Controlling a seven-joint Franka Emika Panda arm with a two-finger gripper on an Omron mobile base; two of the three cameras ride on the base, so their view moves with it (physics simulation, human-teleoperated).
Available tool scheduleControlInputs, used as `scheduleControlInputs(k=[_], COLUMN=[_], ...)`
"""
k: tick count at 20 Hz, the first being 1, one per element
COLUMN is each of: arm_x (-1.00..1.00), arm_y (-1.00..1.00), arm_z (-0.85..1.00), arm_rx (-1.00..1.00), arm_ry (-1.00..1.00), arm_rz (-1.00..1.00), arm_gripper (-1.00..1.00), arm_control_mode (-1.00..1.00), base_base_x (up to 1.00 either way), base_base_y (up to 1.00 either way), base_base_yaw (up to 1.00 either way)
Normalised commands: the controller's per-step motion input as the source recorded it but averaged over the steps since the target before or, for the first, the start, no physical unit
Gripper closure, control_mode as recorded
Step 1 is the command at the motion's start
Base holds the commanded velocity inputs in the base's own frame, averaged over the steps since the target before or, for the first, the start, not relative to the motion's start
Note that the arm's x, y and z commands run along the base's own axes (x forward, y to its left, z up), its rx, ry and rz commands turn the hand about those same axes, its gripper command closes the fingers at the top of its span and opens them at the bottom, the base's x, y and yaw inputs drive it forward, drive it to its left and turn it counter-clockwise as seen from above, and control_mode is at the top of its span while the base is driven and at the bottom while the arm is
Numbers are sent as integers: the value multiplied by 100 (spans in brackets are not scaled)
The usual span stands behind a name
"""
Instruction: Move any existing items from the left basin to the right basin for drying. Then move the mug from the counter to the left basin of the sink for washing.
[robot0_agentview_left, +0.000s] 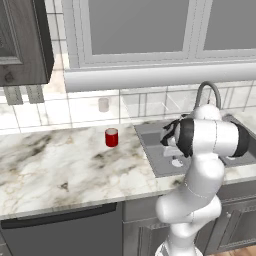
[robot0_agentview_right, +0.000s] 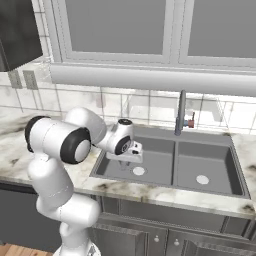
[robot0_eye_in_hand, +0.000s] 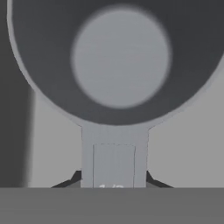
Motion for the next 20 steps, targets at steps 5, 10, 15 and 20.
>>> scheduleControlInputs(k=[5, 10, 15, 20], arm_x=[-33, -28, -21, -25], arm_y=[-1, -19, -36, -33], arm_z=[43, 44, 50, 32], arm_rx=[0, 3, 5, 4], arm_ry=[-1, 0, 0, 0], arm_rz=[-1, -3, -3, -3], arm_gripper=[100, 100, 100, 100], arm_control_mode=[-100, -100, -100, -100], base_base_x=[0, 0, 0, 0], base_base_y=[0, 0, 0, 0], base_base_yaw=[0, 0, 0, 0])
